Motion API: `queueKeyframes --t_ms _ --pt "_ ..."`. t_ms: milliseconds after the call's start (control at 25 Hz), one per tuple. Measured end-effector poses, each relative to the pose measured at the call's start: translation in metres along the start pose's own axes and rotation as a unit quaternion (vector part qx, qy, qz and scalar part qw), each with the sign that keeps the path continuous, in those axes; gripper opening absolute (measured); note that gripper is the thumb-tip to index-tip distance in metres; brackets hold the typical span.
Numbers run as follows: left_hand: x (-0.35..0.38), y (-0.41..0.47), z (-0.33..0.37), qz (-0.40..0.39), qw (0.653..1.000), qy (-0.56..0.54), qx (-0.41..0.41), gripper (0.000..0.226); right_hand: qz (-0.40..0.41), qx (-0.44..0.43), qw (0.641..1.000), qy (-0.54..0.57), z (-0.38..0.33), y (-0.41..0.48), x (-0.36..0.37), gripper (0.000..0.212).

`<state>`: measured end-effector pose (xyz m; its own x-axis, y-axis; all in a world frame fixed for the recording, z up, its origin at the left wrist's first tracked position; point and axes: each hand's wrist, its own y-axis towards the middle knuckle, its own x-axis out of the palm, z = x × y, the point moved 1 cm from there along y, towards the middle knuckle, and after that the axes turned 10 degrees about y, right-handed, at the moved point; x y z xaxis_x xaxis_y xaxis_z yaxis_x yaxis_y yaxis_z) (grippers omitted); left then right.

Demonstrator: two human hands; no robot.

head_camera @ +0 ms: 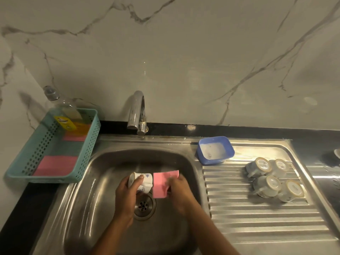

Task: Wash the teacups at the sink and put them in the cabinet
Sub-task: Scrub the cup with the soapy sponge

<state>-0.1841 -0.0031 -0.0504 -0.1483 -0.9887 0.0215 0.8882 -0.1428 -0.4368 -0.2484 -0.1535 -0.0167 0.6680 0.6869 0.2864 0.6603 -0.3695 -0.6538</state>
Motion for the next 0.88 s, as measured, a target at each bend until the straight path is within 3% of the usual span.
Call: queueKeyframes --t_ms 120,280,360,480,560,600,640,720,760,800,880 --pt "-0.012 0.001 0.008 0.026 1.0 -0.004 -0.003 0.009 0.028 0.067 0.995 0.069 0.016 -0.007 0.018 0.017" --pt "-0.026 0.001 0.02 0.014 1.0 -0.009 0.003 0.006 -0.013 0.134 0.978 0.157 0.021 -0.021 0.05 0.025" --pt "-0.027 0.003 0.022 -0.017 1.0 -0.014 0.003 0.009 -0.028 0.129 0.973 0.19 0.015 -0.03 0.069 0.027" --pt "-0.023 0.004 0.038 -0.081 0.993 -0.089 -0.021 0.017 -0.079 0.052 0.965 0.244 0.016 -0.034 0.09 0.025" --pt "-0.017 0.002 0.058 -0.116 0.983 -0.131 -0.057 0.016 -0.123 -0.073 0.987 0.079 0.035 -0.032 0.088 0.035" --pt "-0.013 0.0 0.066 -0.122 0.98 -0.139 -0.078 0.017 -0.124 -0.151 0.98 -0.044 0.042 -0.028 0.084 0.035" --pt "-0.01 -0.001 0.069 -0.115 0.979 -0.129 -0.105 0.017 -0.135 -0.223 0.955 -0.142 0.047 -0.022 0.077 0.031" --pt "-0.007 0.001 0.066 -0.068 0.981 -0.031 -0.179 0.023 -0.212 -0.271 0.889 -0.301 0.044 -0.006 0.062 0.03" --pt "-0.006 0.003 0.061 -0.041 0.976 0.046 -0.21 0.029 -0.229 -0.254 0.873 -0.348 0.04 -0.001 0.057 0.033" --pt "-0.005 0.006 0.057 -0.03 0.967 0.112 -0.227 0.035 -0.246 -0.27 0.83 -0.422 0.041 0.007 0.049 0.035" --pt "-0.005 0.011 0.058 -0.039 0.959 0.166 -0.225 0.044 -0.202 -0.193 0.895 -0.347 0.029 0.001 0.051 0.029"
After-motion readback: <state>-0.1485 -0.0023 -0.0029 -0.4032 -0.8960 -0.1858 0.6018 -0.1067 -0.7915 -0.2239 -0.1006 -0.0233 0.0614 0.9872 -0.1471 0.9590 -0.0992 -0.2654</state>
